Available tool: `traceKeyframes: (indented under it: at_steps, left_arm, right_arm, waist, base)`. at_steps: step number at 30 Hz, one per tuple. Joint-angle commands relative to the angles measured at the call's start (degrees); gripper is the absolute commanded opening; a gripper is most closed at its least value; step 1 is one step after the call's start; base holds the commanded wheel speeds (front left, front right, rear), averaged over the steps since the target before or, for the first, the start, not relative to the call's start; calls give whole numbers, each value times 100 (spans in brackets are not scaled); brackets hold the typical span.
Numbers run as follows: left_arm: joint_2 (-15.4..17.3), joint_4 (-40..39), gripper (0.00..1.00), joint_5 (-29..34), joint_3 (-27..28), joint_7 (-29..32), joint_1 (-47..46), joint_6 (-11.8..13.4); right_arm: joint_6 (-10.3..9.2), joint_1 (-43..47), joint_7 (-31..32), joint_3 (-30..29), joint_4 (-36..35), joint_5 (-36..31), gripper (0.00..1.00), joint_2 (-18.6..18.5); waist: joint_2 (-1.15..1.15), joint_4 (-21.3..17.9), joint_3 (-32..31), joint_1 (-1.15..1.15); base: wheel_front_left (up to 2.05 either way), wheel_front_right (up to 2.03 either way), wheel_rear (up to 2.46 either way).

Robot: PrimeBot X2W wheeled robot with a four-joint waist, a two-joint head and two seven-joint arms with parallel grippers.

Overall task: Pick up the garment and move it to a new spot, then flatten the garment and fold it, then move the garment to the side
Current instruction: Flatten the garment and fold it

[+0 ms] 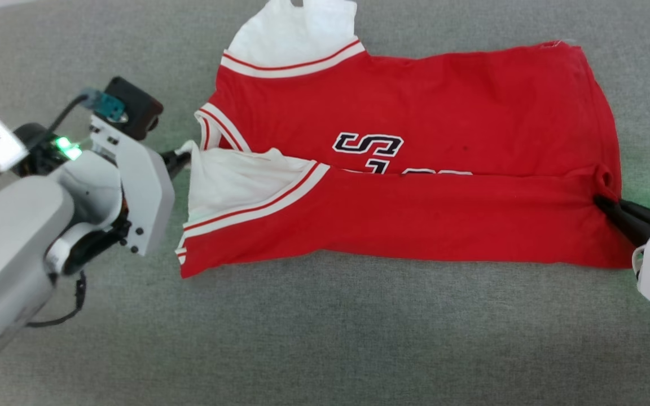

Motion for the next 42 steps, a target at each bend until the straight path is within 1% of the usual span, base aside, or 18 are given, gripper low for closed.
traceKeyframes:
  at_steps: [1, 4, 8, 10, 14, 19, 20, 21, 22, 23, 24, 25, 26, 27, 28, 35, 39, 42]
  left_arm:
    - [-163, 330, 0, -92, -27, 48, -71, -138]
    - [-430, 808, 0, -194, -85, 95, -62, -324]
    - [-698, 1344, 0, -359, -153, 232, -44, -516]
    - [-756, 1456, 0, -375, -183, 252, -51, -537]
    - [-988, 1840, 0, -519, -243, 380, -19, -659]
    - [-1188, 2203, 0, -709, -218, 458, -80, -715]
    - [-1208, 2256, 14, -722, -225, 473, -102, -728]
    - [-1220, 2303, 23, -760, -211, 470, -119, -734]
    - [-1243, 2341, 44, -790, -179, 443, -129, -741]
    - [-1266, 2376, 53, -796, -165, 425, -146, -750]
    - [-1264, 2394, 99, -785, -165, 420, -176, -757]
    - [-1267, 2421, 100, -790, -164, 420, -193, -757]
    - [-1273, 2436, 100, -799, -170, 433, -199, -759]
    - [-1264, 2455, 100, -768, -187, 438, -211, -762]
    - [-1268, 2467, 100, -744, -200, 438, -220, -764]
    - [-1238, 2431, 100, -711, -212, 340, -156, -724]
    - [-1130, 2297, 100, -701, -197, 315, -116, -632]
    - [-1018, 2098, 100, -662, -226, 365, -95, -537]
  right_arm:
    - [-9, -128, 86, 92, 135, 63, 0, 63]
    - [-9, -233, 191, 251, 285, 110, 0, 153]
    - [-9, -315, 384, 443, 448, 265, 0, 233]
    - [-9, -353, 445, 492, 485, 301, 0, 245]
    - [-10, -480, 586, 646, 594, 392, 0, 287]
    - [-10, -624, 683, 784, 722, 461, 0, 358]
    - [-10, -662, 718, 804, 756, 471, 0, 366]
    - [-10, -684, 742, 836, 783, 492, 0, 372]
    - [-10, -686, 765, 853, 804, 526, 0, 378]
    - [-10, -700, 786, 864, 837, 546, 0, 385]
    - [-10, -713, 811, 876, 862, 580, 12, 388]
    - [-9, -717, 843, 895, 882, 607, 22, 385]
    - [-9, -723, 860, 919, 895, 637, 39, 386]
    - [-9, -727, 886, 937, 909, 658, 82, 384]
    - [-6, -728, 900, 950, 927, 685, 100, 382]
    - [-9, -706, 801, 994, 934, 751, 100, 310]
    - [-8, -703, 607, 978, 835, 724, 100, 291]
    - [-8, -691, 310, 920, 703, 593, 100, 246]
  waist:
    - [0, 3, 87, 0]
    - [0, 12, 138, 0]
    - [0, 14, 169, 0]
    - [0, 11, 175, 0]
    - [0, -6, 178, 0]
    - [0, -25, 147, 0]
    - [0, -25, 130, 0]
    - [0, -26, 112, 0]
    - [0, -21, 91, 0]
    - [0, -10, 59, 0]
    - [0, -3, 31, 0]
    - [0, 10, -10, 0]
    - [0, 24, -56, 0]
    - [0, 38, -103, 0]
    - [0, 55, -156, 0]
    - [0, 165, -577, 0]
    - [0, 192, -826, 0]
    - [0, 181, -975, 0]
  base:
    - [0, 0, 0]
    - [0, 0, 0]
    - [0, 0, 0]
    - [0, 0, 0]
    - [0, 0, 0]
    - [0, 0, 0]
    - [0, 0, 0]
    - [0, 0, 0]
    - [0, 0, 0]
    - [0, 0, 0]
    - [0, 0, 0]
    - [0, 0, 0]
    - [0, 0, 0]
    - [0, 0, 0]
    - [0, 0, 0]
    - [0, 0, 0]
    - [0, 0, 0]
    - [0, 0, 0]
